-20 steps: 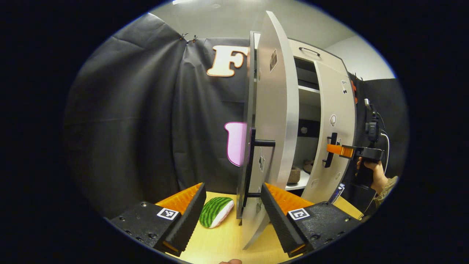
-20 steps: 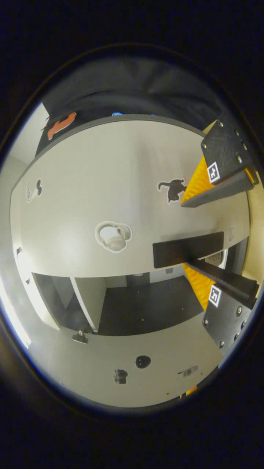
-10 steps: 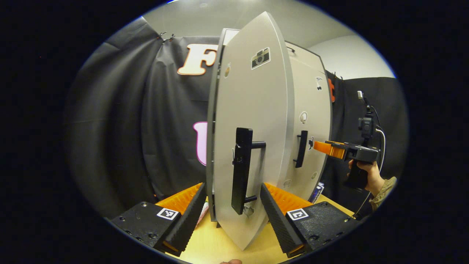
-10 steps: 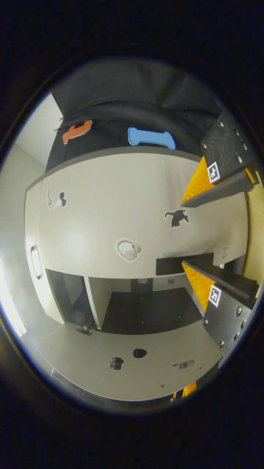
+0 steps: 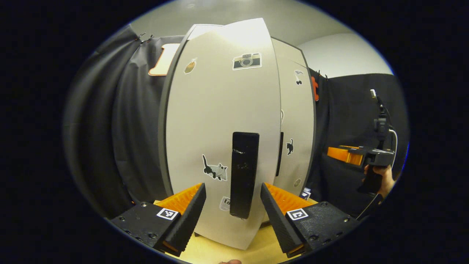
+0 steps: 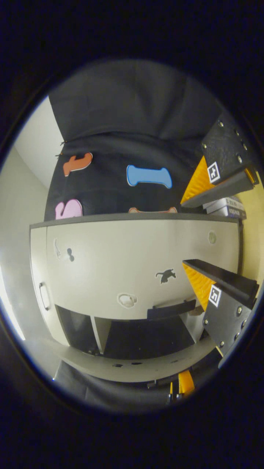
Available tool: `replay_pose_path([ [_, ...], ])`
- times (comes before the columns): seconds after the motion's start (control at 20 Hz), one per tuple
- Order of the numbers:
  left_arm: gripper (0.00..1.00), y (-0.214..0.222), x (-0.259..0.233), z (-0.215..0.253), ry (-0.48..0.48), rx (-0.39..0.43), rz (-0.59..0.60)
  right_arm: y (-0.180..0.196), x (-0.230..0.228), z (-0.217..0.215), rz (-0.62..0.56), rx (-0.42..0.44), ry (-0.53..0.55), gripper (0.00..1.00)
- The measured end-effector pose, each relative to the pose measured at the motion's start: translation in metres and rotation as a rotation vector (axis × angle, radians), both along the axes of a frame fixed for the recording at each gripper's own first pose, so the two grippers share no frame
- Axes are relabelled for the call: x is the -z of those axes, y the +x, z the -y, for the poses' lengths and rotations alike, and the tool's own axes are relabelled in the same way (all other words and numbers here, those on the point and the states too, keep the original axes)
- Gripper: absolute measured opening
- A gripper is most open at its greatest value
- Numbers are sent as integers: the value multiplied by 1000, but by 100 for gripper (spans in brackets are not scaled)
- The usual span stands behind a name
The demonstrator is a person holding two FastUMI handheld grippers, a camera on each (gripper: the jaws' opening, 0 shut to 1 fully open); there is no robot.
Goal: Grab one shoe with the right hand and put it into the shoe cabinet, grab the other shoe with the left hand and put it into the shoe cabinet; then close the right door with the right hand and the left door with the left hand.
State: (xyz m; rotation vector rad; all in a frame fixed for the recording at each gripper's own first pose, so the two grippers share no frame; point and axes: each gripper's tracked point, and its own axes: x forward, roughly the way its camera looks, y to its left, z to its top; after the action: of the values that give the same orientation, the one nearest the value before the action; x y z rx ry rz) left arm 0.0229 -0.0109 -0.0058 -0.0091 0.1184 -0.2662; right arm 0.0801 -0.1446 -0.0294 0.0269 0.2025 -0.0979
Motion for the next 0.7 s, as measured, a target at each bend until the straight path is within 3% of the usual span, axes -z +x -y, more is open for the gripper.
replay_pose_path([
  [0.15, 88, 24, 7, 23, -4, 13, 1, -10, 0, 28, -5, 57, -1, 85],
  [0.3, 92, 44, 16, 38, -20, 18, -21, -21, 0, 50, -12, 104, -9, 85],
  [0.5, 88, 61, 23, 36, -28, 2, -28, -33, -2, 69, -17, 151, -22, 85],
  [0.7, 92, 76, 23, 38, -49, 4, -22, -42, -7, 80, -14, 183, -37, 86],
])
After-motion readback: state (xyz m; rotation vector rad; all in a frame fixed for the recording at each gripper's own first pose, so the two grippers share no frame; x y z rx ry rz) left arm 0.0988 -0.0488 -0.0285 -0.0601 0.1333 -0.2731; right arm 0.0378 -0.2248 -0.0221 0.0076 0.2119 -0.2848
